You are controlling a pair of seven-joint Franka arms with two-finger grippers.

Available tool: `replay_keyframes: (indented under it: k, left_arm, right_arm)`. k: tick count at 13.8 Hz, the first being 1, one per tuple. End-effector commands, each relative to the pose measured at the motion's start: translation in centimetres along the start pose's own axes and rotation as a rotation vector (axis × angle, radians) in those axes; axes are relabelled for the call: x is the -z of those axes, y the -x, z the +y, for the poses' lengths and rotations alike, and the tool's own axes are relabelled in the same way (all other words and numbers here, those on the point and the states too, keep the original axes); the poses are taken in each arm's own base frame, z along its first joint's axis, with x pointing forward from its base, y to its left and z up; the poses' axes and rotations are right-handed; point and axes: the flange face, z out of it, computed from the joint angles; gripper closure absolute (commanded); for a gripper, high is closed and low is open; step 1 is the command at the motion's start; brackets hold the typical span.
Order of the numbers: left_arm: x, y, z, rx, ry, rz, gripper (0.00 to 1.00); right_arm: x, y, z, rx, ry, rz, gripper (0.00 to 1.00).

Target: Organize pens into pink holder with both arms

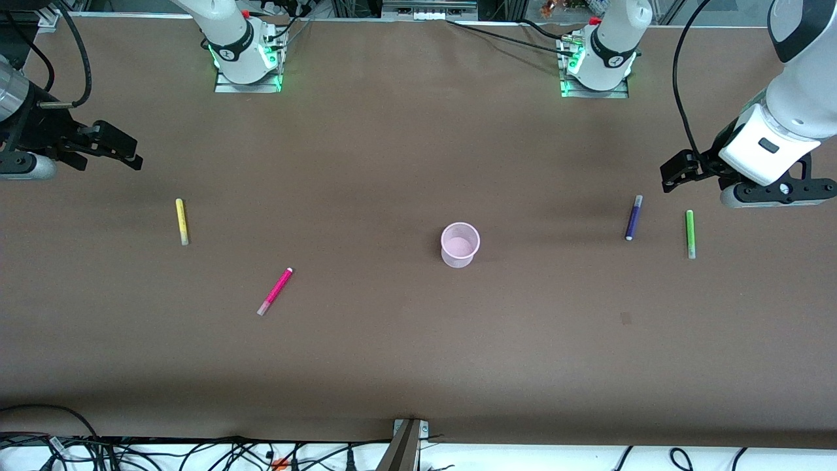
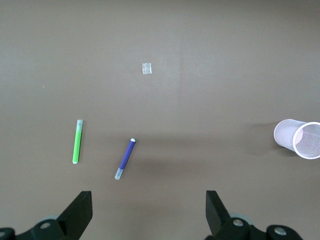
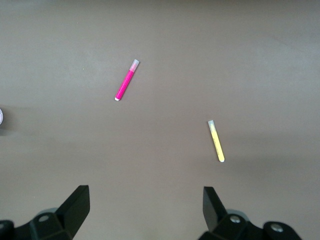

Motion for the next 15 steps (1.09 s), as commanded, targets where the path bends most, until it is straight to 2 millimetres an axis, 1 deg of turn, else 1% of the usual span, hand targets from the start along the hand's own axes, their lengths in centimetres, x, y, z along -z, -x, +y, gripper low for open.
replay_keyframes:
  k: [1,9,11,13,14,15]
  left_arm:
    - [0.6,-0.3,-0.3,-0.015,-0.005,-0.003,0.00]
    - [-0.3,0.0,-0.2,-0.017,-0.010,-0.036,0.00]
    - [-1.6,0.1,-0.2,-0.016,-0.022,-0.101,0.00]
    - [-3.4,0.3,-0.7,-0.012,-0.036,-0.191,0.00]
    - [-4.3,0.4,-1.4,-0.038,-0.037,-0.237,0.00]
    - [-5.4,0.5,-1.7,-0.119,-0.031,-0.291,0.00]
  right_arm:
    - [0.5,0.0,-0.2,0.001,0.006,-0.002,0.00]
    - [0.5,0.0,-0.2,0.008,0.006,-0.002,0.00]
    - [0.5,0.0,-0.2,0.004,0.006,-0.002,0.00]
    - [0.5,0.0,-0.2,0.004,0.006,-0.002,0.00]
    - [0.5,0.0,-0.2,0.004,0.006,-0.002,0.00]
    - [0.5,0.0,-0.2,0.004,0.006,-0.002,0.00]
